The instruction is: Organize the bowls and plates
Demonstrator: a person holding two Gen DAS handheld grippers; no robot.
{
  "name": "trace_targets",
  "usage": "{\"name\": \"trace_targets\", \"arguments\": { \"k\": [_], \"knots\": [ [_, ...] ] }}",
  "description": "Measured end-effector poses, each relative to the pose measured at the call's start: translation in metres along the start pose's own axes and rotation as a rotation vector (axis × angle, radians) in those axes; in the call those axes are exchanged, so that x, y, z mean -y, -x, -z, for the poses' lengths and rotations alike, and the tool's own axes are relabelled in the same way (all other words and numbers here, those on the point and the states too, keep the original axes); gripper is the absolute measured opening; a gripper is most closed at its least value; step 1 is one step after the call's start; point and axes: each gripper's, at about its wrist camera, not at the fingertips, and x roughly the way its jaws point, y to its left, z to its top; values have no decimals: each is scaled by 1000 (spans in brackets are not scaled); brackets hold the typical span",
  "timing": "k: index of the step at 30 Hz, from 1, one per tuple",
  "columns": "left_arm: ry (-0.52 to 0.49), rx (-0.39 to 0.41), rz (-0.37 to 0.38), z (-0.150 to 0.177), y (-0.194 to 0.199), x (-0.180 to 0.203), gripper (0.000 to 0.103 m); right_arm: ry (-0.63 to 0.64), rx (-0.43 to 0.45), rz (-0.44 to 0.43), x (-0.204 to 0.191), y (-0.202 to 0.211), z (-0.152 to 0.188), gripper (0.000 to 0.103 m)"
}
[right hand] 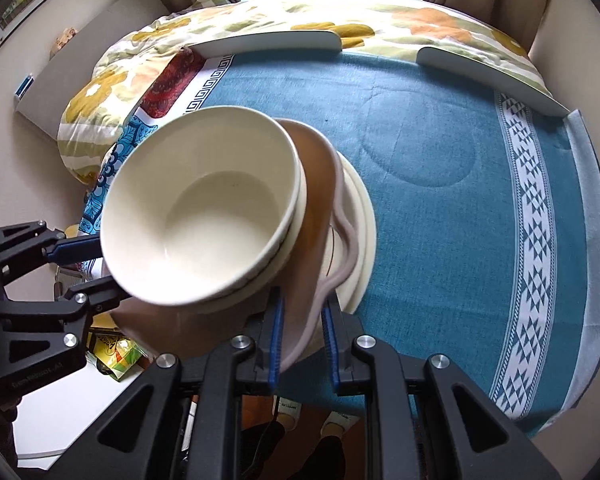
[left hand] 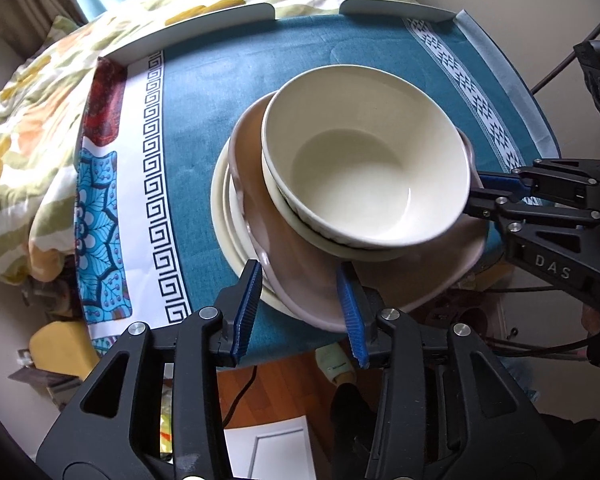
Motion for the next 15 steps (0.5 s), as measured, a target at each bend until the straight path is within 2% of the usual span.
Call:
{"name": "trace_targets", "arguments": {
  "k": [4, 9, 13, 15],
  "knots": [
    [20, 21, 0, 13, 10, 0, 36, -23, 32, -17, 0, 19, 13, 16],
    [59, 92, 0, 26, 46, 7, 36, -28, 129, -14, -9, 62, 34, 16],
    [97, 223, -16, 37, 97, 23, 36, -18, 243, 21, -19, 114, 49, 17],
    [135, 323, -19, 46, 133, 33, 36, -25, 308, 26, -19, 144, 58, 17]
  ]
}}
